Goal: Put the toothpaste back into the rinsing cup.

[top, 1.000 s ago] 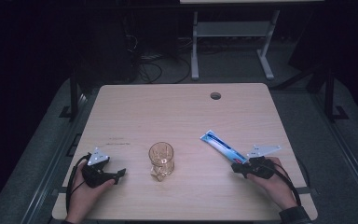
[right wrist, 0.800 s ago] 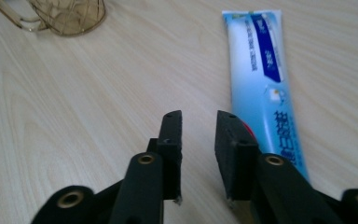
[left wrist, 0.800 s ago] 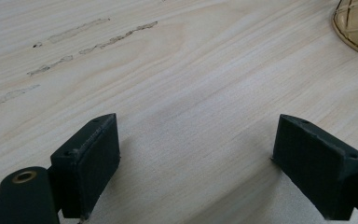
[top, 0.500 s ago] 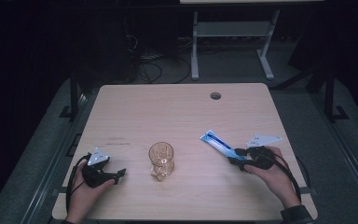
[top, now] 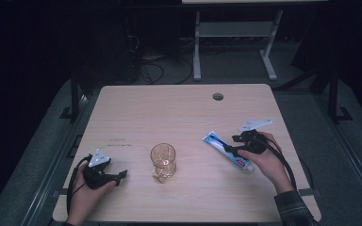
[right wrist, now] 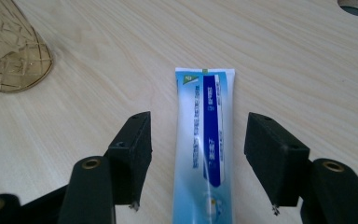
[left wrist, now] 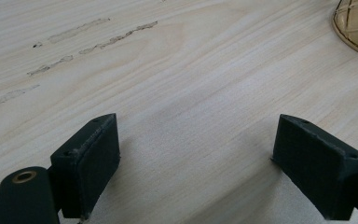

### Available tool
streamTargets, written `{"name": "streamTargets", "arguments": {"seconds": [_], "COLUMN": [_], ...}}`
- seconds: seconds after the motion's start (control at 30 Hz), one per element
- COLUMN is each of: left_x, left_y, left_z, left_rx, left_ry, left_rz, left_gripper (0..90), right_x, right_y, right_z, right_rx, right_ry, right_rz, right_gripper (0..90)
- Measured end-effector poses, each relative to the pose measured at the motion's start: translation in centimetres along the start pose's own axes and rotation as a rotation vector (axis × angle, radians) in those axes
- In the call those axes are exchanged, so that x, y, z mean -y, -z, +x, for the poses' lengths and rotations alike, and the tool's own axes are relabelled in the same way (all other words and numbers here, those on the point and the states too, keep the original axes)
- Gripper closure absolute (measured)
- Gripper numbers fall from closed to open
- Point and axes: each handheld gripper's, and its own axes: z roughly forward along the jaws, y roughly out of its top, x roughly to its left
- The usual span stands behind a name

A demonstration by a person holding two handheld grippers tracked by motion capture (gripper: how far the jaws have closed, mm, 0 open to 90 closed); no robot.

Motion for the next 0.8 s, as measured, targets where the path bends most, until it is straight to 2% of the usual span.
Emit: {"name": "streamTargets", "arguments": {"seconds": [0.13,0.27,0.37,0.4,0.6,0.67,0.8], "left_x": [0.0,0.0,0.0,0.0,0.0,0.0,0.0], "left_y": [0.0,0.0,0.0,0.0,0.0,0.0,0.0], "left_z": [0.0,0.0,0.0,0.0,0.0,0.0,0.0], "left_rx": [0.000,0.000,0.000,0.000,0.001,0.001,0.002], "left_ry": [0.001,0.001,0.001,0.001,-0.001,-0.001,-0.001], "left_rz": [0.000,0.000,0.000,0.000,0.001,0.000,0.000], "left_gripper": [13.7,13.7,13.7,13.7,13.7,13.7,13.7], "right_x": [-0.7,-1.7,-1.9,-2.2,-3.1,-3.2,-3.5], "right_y": [-0.6,-1.7,-2.1,-2.5,-4.1,-4.7,-5.8], "right_z": [-0.1,-0.2,-0.3,-0.4,-0.4,-0.3,-0.2], "right_rx": [-0.002,0.002,0.000,0.008,0.015,0.022,0.031], "right_ry": [-0.004,0.007,0.000,0.004,0.010,0.019,0.025], "right_rz": [0.003,0.038,0.032,0.058,0.104,0.141,0.174], "right_gripper": [40.0,39.1,39.2,38.6,36.6,36.1,36.0]}}
